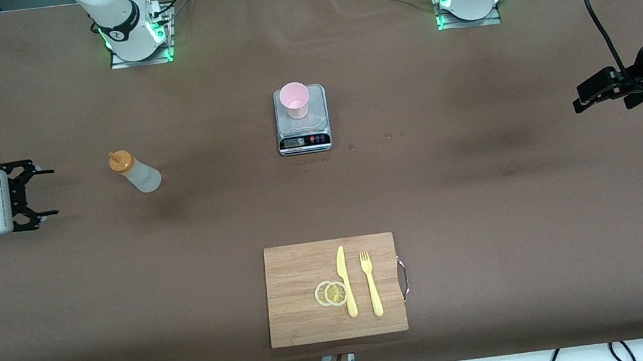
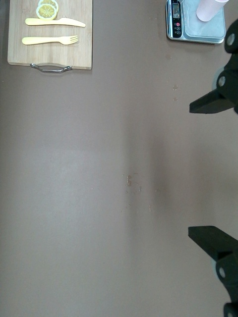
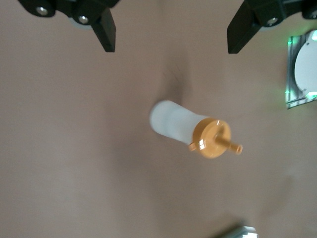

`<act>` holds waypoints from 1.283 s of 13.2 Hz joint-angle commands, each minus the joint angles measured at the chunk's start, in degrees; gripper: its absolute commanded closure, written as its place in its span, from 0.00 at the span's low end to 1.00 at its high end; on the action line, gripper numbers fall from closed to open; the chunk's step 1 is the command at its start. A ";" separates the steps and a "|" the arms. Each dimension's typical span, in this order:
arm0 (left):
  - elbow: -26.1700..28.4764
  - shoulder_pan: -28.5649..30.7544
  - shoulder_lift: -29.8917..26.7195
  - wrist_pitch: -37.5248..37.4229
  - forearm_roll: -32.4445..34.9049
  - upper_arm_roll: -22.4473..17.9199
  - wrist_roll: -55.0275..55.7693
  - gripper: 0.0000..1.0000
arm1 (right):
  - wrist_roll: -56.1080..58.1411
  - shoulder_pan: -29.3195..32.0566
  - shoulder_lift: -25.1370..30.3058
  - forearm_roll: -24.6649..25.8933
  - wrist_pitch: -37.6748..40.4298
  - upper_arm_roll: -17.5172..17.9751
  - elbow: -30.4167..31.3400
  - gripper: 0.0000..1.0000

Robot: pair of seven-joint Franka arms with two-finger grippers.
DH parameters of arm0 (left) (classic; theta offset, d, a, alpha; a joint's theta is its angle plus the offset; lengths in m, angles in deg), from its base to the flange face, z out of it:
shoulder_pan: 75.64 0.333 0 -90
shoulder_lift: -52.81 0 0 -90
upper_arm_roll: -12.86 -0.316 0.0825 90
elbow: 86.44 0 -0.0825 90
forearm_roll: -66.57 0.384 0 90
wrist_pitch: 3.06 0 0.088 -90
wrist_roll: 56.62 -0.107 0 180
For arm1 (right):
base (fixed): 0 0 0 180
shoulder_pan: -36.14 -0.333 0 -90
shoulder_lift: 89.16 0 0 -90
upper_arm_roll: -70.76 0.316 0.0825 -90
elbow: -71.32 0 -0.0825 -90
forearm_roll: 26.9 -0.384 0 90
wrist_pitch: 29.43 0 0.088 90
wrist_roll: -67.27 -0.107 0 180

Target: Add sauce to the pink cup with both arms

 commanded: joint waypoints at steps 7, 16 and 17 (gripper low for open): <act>-1.85 -0.22 0.76 -1.35 1.45 0.03 -1.14 0.00 | -71.13 -0.98 11.85 15.22 -2.11 12.72 2.36 0.00; -1.85 -0.22 0.77 -1.35 1.45 0.03 -1.14 0.00 | -98.01 0.16 13.96 15.84 8.34 12.91 -8.18 0.00; -1.85 -0.14 0.77 -1.35 1.45 0.03 -1.14 0.00 | -97.66 0.25 13.87 15.40 8.26 12.56 -8.37 0.00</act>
